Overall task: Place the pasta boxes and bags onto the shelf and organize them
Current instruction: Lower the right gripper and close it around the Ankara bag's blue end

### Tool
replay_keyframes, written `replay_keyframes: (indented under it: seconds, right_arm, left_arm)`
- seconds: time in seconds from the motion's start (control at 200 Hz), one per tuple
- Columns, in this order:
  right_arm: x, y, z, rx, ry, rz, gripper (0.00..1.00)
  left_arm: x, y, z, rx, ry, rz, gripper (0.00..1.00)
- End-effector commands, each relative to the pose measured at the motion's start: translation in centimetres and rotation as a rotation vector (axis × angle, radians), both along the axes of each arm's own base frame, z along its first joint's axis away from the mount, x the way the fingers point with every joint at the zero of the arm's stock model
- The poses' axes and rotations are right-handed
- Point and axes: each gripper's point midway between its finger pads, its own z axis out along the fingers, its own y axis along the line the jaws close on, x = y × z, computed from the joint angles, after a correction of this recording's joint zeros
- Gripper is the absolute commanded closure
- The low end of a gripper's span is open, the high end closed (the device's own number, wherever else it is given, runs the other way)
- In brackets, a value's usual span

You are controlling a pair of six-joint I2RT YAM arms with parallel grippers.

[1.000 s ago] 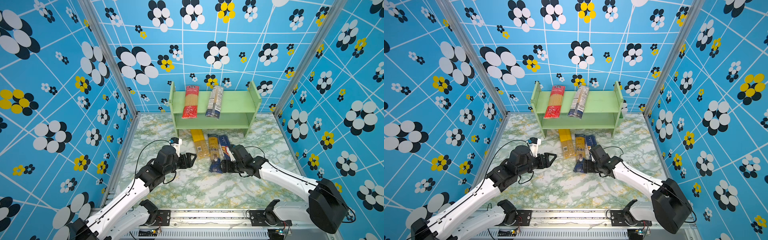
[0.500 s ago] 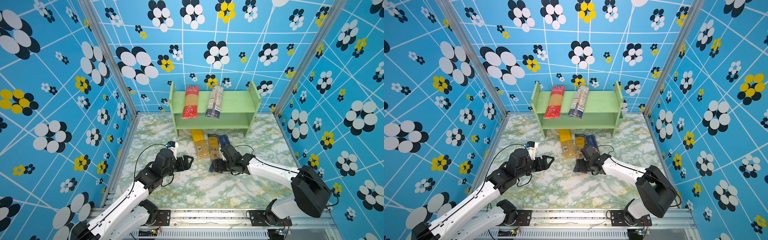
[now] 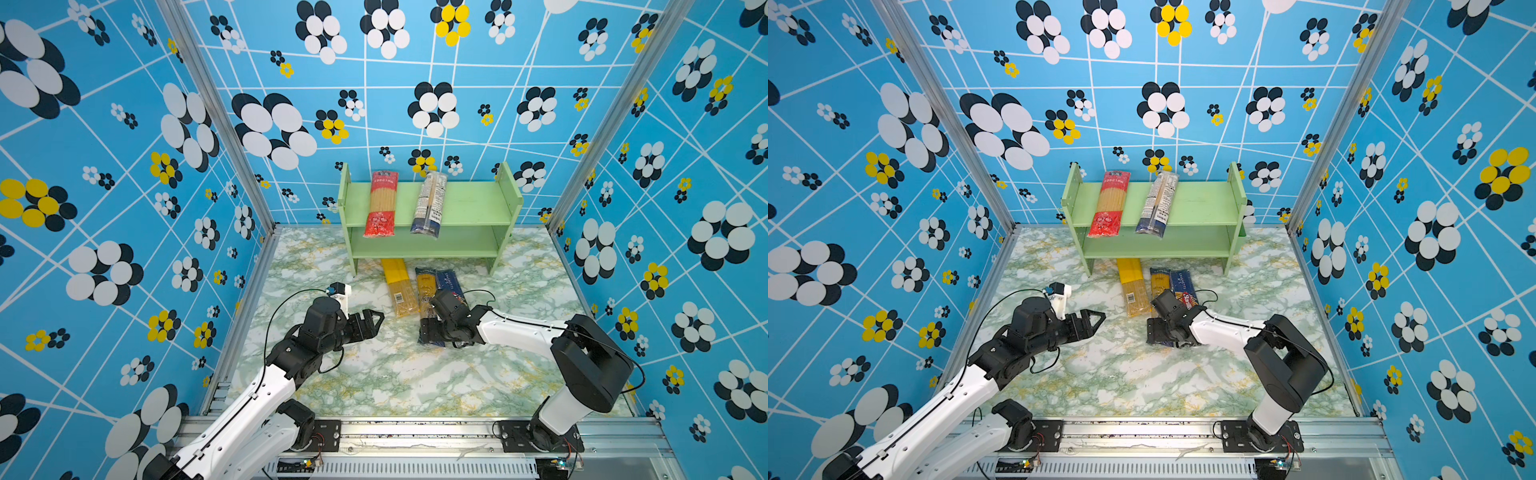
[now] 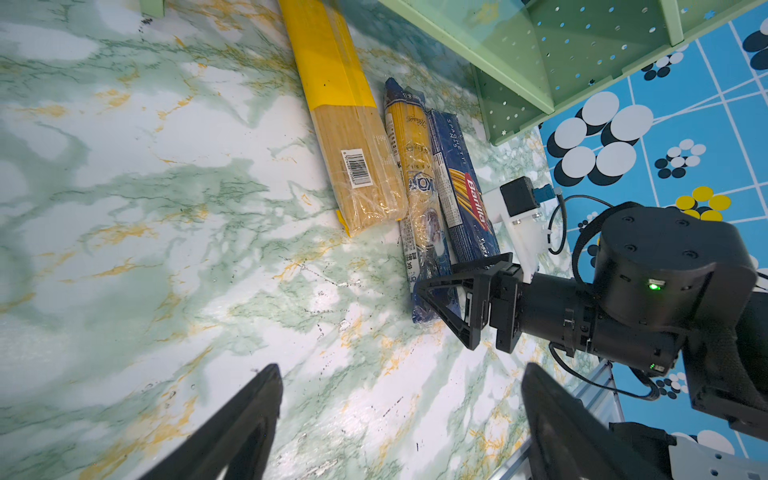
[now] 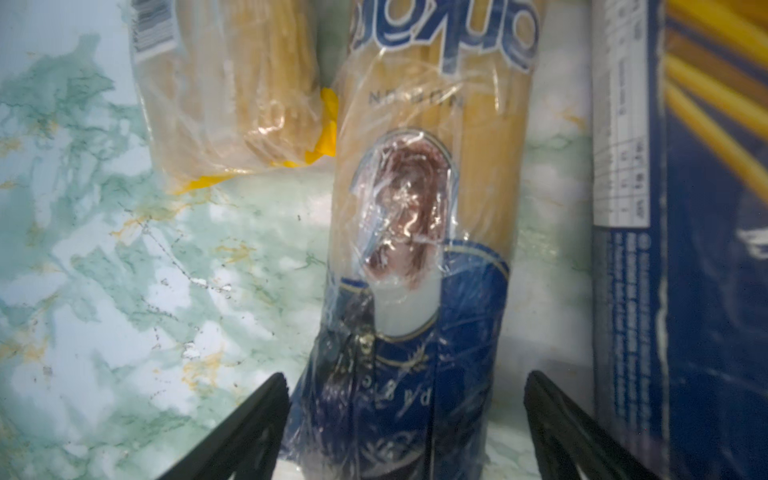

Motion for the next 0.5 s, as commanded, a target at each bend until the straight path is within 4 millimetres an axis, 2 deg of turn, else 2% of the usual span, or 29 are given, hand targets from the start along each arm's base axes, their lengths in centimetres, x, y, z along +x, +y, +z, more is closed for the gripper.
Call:
replay_keyframes:
  seconds: [0.0,0.16,0.34,0.495]
  right_arm:
    - [1.0,0.9,0.2,-0.009,-0.033,-0.016,0.09]
    - [1.2,1.2,-0.3,-0.047,-0.038,-0.035,0.10]
    - [1.0,0.3,-0.9,-0.126,-0.036,-0.056,0.11]
    - [0.7,-0.3,-1.5,-0.178,-0.033,-0.052,0.17]
  left_arm:
    - [-0.4,0.2,-0.8,-0.007,0.017,-0.007,0.08]
    - [-0.3,0.1,-0.9,-0.014,0.026,-0.009,0.06]
    - [-0.2,0.2,-1.0,-0.016,0.030,-0.008,0.05]
    - [-0.2,0.2,-1.0,-0.020,0.030,-0.011,0.04]
